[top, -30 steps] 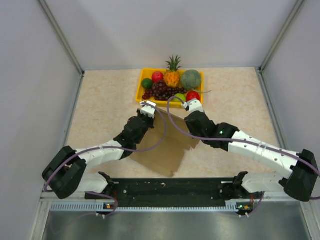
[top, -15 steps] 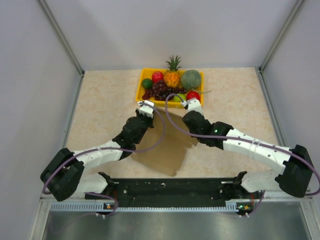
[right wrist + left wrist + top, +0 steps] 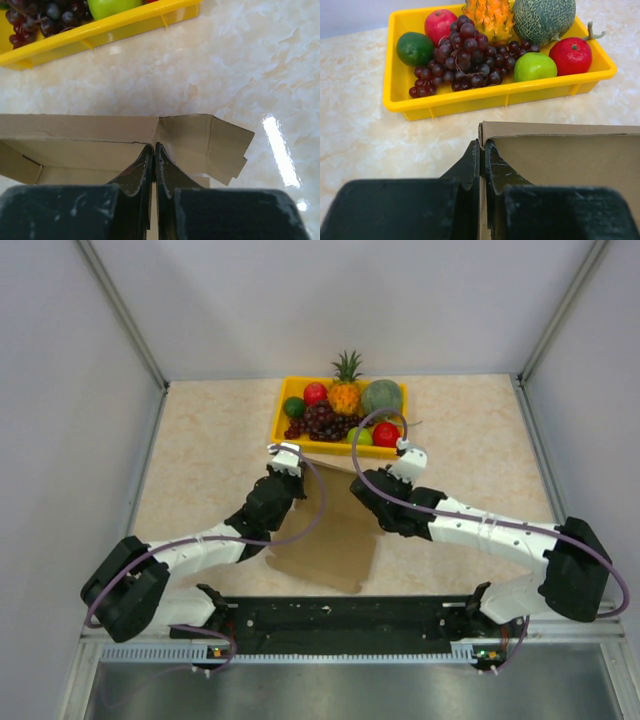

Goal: Fold the paper box

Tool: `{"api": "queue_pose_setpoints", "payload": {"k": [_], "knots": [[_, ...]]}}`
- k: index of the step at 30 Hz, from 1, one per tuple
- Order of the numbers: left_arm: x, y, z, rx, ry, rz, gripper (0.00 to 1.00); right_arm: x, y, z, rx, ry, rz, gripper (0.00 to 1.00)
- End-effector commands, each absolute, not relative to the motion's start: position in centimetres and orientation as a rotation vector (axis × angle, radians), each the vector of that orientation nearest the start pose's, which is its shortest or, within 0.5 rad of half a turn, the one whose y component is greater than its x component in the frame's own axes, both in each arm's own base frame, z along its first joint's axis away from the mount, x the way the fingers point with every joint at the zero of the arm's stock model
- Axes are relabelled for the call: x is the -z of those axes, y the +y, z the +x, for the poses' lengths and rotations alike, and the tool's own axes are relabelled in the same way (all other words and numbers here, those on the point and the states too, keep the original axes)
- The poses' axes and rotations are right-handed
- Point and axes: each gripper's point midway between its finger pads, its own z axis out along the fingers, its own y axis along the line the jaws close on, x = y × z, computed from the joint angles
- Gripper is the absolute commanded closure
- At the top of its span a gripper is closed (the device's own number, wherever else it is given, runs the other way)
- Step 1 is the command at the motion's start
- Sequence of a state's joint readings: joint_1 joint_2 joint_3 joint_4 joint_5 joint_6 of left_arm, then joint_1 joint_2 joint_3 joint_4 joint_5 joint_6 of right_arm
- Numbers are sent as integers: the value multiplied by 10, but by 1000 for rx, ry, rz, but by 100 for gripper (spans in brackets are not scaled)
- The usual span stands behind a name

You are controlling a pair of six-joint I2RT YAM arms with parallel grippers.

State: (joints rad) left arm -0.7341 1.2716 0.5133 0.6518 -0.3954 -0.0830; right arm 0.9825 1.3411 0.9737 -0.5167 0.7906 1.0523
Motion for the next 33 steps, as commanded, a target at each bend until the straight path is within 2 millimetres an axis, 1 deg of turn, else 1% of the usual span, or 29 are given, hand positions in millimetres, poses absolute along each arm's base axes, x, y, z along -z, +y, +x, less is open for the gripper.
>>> {"api": "queue_pose_setpoints", "payload": {"k": [1,4,6,8,9,10,11,12,13,14,15,16,17,18,19,20,21,22,23,24,25,27,28,29,30,31,32,33], "knots": [[-201,-220,331,398,1592,136,100,-157,228,274,-246,1979,618,100],[-199,-223,329,423,1601,130,100,-159,220,279,-198,1921,635,100],[-197,-223,328,430,1607,119,100,-159,219,279,-199,1907,654,97],[-196,-221,328,428,1609,106,100,-156,219,278,-193,1921,637,90],[-195,-220,329,426,1607,102,100,-158,218,277,-189,1926,622,87],[-193,-217,328,416,1608,92,100,-158,217,275,-171,1944,577,80],[-194,-216,329,413,1601,86,100,-155,218,272,-175,1975,542,75],[-194,-215,329,406,1600,86,100,-162,216,267,-205,1986,524,70],[-195,-214,330,399,1598,79,100,-157,213,261,-189,2023,448,54],[-194,-213,330,389,1604,81,100,-153,219,252,-232,2082,382,50],[-195,-212,330,383,1606,74,100,-165,219,244,-299,2086,341,48],[-197,-211,331,379,1608,66,100,-153,213,234,-286,2131,256,43],[-197,-208,332,365,1613,50,100,-151,216,222,-356,2174,212,42],[-194,-207,332,362,1634,31,100,-149,212,213,-387,2195,200,41],[-196,-205,334,359,1635,13,100,-149,205,201,-459,2194,201,40],[-197,-203,334,362,1640,-21,100,-144,205,190,-513,2225,191,40],[-192,-202,333,353,1664,-24,100,-140,201,183,-541,2237,204,40],[-197,-201,333,357,1660,-38,100,-135,197,172,-625,2242,245,40],[-196,-199,333,356,1667,-55,100,-131,195,167,-658,2246,271,40],[-193,-197,332,343,1680,-62,100,-128,193,164,-694,2240,302,40],[-196,-196,332,345,1677,-71,100,-124,195,161,-773,2216,342,39],[-197,-194,332,347,1677,-94,100,-118,194,161,-819,2189,402,41],[-199,-194,331,350,1675,-100,100,-110,191,163,-837,2168,486,43],[-200,-193,331,354,1676,-112,100,-113,191,165,-883,2131,532,45],[-200,-192,331,353,1677,-122,100,-114,193,167,-912,2105,566,50],[-202,-192,330,360,1676,-128,100,-108,192,170,-920,2086,596,53],[-202,-192,330,366,1676,-134,100,-113,195,174,-952,2054,624,56],[-203,-192,330,373,1674,-136,100,-112,195,176,-952,2050,647,56]]}}
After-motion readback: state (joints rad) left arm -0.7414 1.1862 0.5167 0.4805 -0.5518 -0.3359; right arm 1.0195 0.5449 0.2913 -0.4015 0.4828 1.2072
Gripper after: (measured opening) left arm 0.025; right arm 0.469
